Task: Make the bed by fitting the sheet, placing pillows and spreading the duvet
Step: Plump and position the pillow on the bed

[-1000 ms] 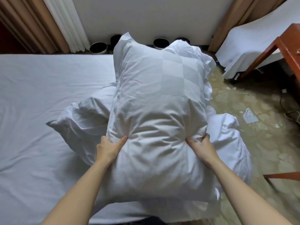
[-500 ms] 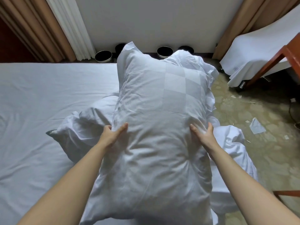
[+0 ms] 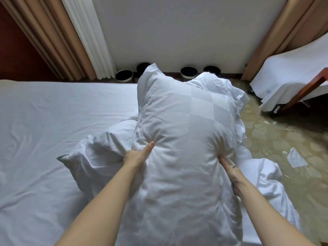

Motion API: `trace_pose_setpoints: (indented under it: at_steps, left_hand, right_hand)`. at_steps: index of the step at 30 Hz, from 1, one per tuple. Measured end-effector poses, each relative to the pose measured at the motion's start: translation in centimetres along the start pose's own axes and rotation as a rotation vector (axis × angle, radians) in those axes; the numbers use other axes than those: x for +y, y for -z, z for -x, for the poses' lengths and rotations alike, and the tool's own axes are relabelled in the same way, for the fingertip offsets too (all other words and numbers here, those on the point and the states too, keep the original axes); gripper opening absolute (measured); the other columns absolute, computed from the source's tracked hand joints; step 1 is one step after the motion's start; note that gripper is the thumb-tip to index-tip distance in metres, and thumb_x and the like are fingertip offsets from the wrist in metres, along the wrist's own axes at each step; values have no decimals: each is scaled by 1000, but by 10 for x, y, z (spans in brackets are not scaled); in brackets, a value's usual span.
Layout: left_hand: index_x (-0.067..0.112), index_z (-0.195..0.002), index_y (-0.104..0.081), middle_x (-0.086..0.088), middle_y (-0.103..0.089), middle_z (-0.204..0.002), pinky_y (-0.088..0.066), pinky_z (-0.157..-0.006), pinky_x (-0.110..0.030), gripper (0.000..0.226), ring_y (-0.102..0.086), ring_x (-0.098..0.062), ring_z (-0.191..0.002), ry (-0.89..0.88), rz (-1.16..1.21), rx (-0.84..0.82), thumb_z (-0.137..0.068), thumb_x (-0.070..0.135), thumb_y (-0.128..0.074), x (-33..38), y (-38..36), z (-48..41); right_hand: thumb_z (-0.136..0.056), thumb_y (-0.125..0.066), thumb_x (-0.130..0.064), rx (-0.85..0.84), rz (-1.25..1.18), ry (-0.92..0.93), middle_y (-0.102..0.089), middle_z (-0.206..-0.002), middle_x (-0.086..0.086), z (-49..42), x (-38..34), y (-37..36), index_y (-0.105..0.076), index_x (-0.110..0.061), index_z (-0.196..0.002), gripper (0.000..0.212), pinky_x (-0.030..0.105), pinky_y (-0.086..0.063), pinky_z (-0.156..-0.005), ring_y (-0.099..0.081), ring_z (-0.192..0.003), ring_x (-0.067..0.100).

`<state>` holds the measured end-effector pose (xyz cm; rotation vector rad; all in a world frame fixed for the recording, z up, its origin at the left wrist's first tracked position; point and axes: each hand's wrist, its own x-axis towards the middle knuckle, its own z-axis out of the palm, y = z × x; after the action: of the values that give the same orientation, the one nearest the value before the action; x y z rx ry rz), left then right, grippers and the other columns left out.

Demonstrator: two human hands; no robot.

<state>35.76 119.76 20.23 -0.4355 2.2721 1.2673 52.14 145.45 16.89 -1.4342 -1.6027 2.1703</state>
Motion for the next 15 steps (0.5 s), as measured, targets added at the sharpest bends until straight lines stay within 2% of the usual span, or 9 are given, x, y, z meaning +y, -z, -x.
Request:
trace_pose_setpoints:
  at_steps: [2, 5, 7, 10, 12, 15]
  left_hand:
    - [-4, -131, -48, -21, -51, -135, -39, -102, -33, 95, -48, -32, -126, -49, 17, 52, -68, 63, -69, 0, 3, 8]
    - [-6, -119, -58, -24, -59, -122, -44, -95, -35, 84, -55, -36, -117, -102, 3, 132, -70, 62, -69, -10, 14, 24]
    - [-1, -107, -65, -20, -67, -108, -50, -88, -36, 77, -61, -34, -105, -132, 27, 178, -66, 63, -71, -28, 24, 35]
    - [1, -91, -66, -15, -70, -90, -52, -75, -35, 63, -65, -32, -89, -190, 51, 283, -66, 58, -74, -61, 43, 54]
    - [0, -86, -64, -17, -69, -89, -47, -69, -33, 56, -64, -33, -87, -196, 48, 369, -69, 52, -75, -79, 59, 68]
    - [-2, -85, -62, -25, -67, -95, -39, -68, -33, 50, -62, -37, -92, -174, 61, 472, -73, 45, -75, -104, 87, 83]
  right_hand:
    - [-82, -65, -40, -24, 13, -2, -62, -123, 11, 7, -6, -2, -60, -17, -123, 48, 37, -50, -87, -61, -101, 26]
    - [-81, -68, -40, 53, 36, -10, -62, -115, 13, 21, -6, -5, -56, -6, -127, 58, 33, -50, -71, -61, -92, 26]
    - [-79, -71, -40, 96, 46, -28, -62, -116, 17, 36, -1, -8, -53, 2, -127, 66, 35, -49, -76, -61, -95, 29]
    - [-77, -73, -38, 52, 39, -27, -65, -110, 13, 62, 10, -18, -58, -1, -120, 59, 37, -51, -80, -63, -90, 27]
    - [-77, -73, -37, 6, 53, -15, -66, -107, 11, 80, 18, -30, -61, -4, -113, 50, 37, -52, -80, -64, -84, 23]
    - [-77, -73, -36, -22, 101, 25, -67, -106, 12, 103, 26, -55, -62, -1, -114, 52, 31, -53, -70, -64, -88, 22]
